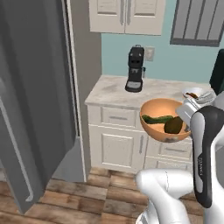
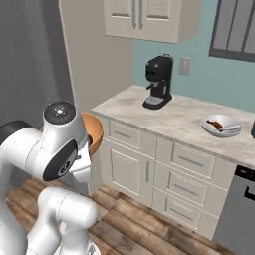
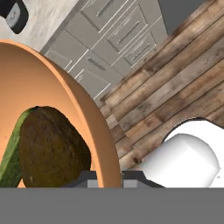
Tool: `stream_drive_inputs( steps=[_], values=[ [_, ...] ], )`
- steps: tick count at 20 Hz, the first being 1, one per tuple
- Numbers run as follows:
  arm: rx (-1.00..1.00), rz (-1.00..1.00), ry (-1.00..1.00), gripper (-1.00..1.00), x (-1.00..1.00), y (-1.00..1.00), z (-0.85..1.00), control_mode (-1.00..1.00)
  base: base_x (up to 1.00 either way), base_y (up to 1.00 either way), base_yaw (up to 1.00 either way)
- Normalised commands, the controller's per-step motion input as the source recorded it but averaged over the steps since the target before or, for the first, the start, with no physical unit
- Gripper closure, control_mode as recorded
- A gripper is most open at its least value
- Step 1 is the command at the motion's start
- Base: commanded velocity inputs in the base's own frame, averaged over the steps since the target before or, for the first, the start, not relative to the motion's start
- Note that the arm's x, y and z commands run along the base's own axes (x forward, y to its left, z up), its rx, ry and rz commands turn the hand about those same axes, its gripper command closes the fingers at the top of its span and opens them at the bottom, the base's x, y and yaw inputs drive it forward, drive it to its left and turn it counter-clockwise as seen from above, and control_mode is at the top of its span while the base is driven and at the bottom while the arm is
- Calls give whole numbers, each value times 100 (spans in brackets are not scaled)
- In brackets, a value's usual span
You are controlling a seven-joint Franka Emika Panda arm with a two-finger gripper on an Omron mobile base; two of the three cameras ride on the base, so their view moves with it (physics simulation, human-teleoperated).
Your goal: Place the bowl with the squash and avocado on the second highest shelf of the fridge. Place the bowl with the chicken drumstick and fish on the top shelf of the fridge.
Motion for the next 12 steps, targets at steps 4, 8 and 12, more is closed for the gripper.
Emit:
stream_drive_inputs(
  steps=[4, 8, 12],
  values=[
    [0, 0, 0, 100, 0, 0, 0, 100, -100, 39, 46],
    [0, 0, 0, 100, 0, 0, 0, 100, -97, 91, 30],
    [0, 0, 0, 100, 0, 0, 0, 100, -56, 100, 17]
  ],
)
